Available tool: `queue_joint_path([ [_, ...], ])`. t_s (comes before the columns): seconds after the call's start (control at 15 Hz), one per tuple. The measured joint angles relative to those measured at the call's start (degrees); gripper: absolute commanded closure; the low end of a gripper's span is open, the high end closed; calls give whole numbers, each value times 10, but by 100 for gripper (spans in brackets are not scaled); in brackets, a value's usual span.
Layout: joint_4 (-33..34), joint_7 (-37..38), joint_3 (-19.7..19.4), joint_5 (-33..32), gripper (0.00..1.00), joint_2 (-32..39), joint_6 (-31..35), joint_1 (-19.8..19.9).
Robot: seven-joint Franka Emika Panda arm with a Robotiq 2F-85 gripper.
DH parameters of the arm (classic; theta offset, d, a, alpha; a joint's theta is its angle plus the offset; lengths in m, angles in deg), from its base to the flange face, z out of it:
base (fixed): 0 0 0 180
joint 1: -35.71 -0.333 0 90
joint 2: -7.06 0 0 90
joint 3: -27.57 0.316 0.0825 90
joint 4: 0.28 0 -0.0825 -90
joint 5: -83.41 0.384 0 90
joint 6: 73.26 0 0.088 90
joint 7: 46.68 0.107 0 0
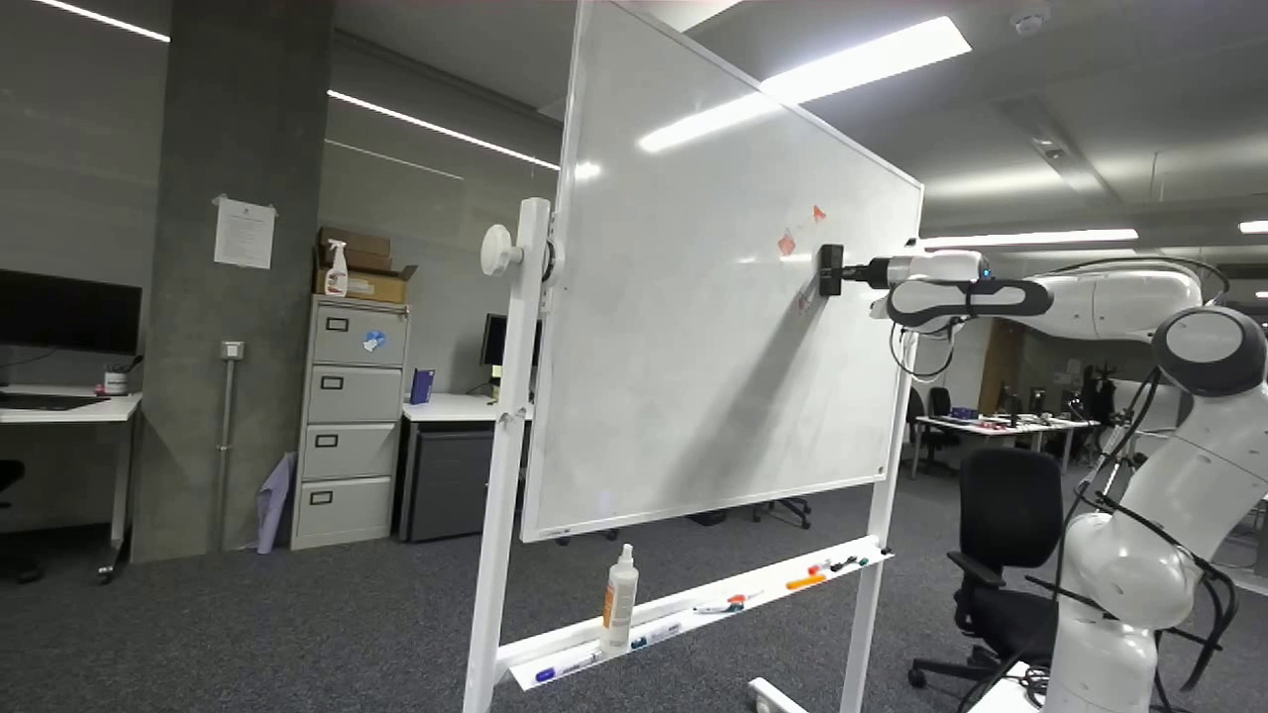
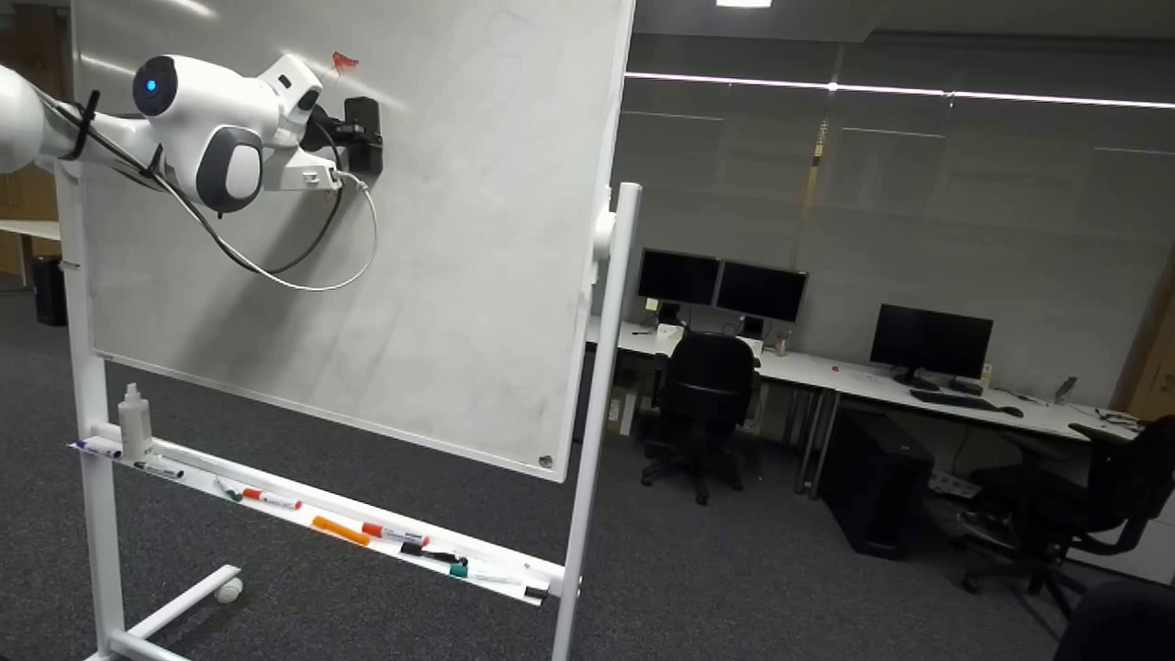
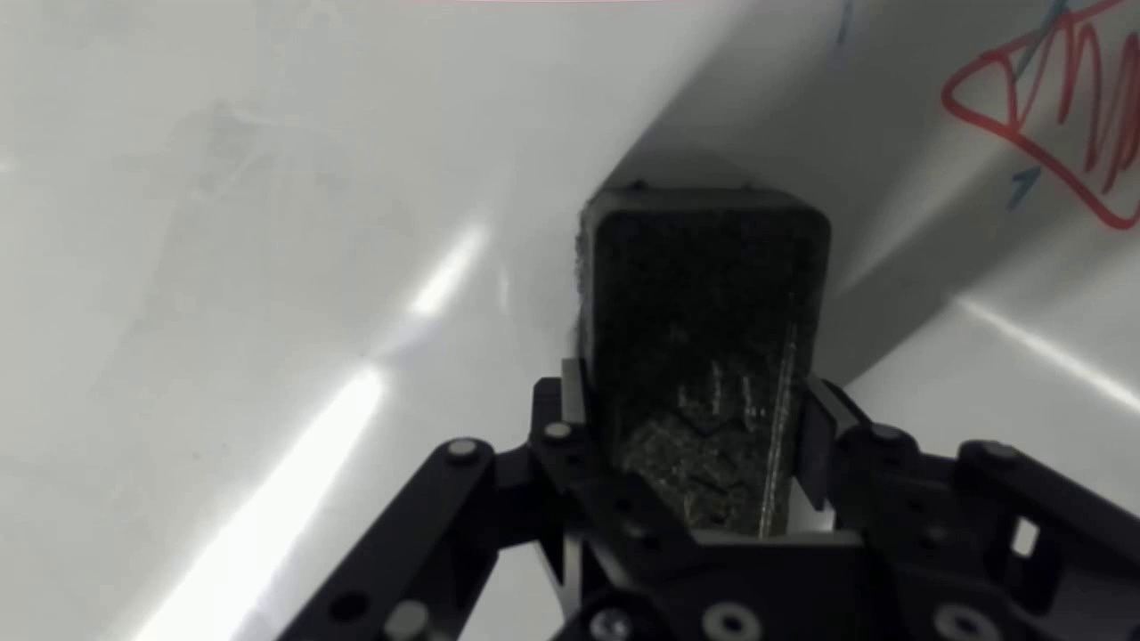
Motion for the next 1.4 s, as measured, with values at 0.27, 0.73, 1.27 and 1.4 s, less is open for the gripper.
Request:
queue_joint_path([
  [0.27,0,0,-9,1,69,-3,0,-7],
  [0.73,0,2,-79,10,69,-15,-2,-50],
  [1.27,0,5,-130,11,69,-16,-3,-69],
  [1.4,0,5,-129,11,69,-16,-4,-69],
])
